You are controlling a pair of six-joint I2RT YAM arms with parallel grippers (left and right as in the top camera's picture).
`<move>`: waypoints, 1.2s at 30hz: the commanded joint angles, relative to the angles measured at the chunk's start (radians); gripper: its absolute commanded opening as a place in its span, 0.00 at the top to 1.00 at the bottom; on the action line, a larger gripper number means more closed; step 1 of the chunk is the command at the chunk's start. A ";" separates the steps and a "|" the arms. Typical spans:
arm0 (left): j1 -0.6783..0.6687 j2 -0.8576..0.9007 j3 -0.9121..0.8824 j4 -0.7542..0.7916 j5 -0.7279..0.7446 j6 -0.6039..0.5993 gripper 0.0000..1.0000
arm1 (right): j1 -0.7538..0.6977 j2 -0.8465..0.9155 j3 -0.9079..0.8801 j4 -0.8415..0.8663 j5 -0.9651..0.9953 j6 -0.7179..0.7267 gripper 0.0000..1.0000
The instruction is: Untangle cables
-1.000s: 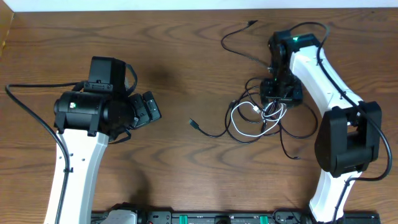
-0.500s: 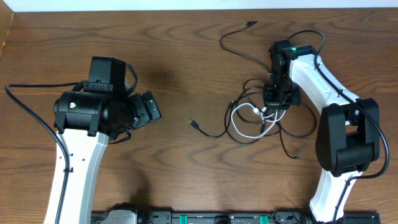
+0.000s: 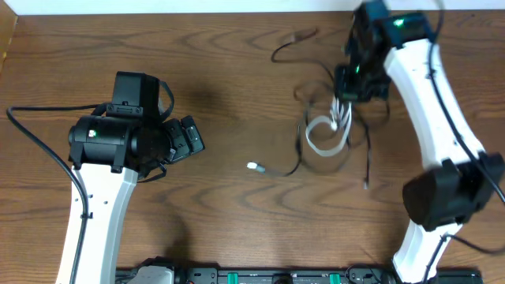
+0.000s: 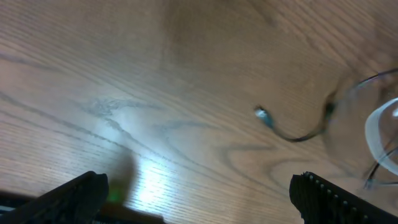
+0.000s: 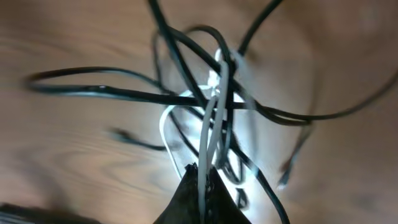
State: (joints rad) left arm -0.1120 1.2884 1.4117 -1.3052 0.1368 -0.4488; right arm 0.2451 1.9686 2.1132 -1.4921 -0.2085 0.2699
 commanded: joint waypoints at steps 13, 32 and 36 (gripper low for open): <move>0.005 0.000 0.006 -0.003 0.005 -0.005 0.02 | 0.241 -0.203 0.173 0.108 0.522 0.270 0.99; 0.005 0.000 0.006 -0.003 0.005 -0.005 0.02 | 0.267 -0.134 0.162 0.103 0.618 0.498 0.98; 0.005 0.000 0.006 -0.003 0.005 -0.005 0.02 | 0.266 -0.128 0.162 0.045 0.528 0.541 0.99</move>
State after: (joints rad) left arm -0.1120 1.2884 1.4117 -1.3052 0.1368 -0.4484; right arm 0.5114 1.8420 2.2669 -1.4605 0.2008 0.6670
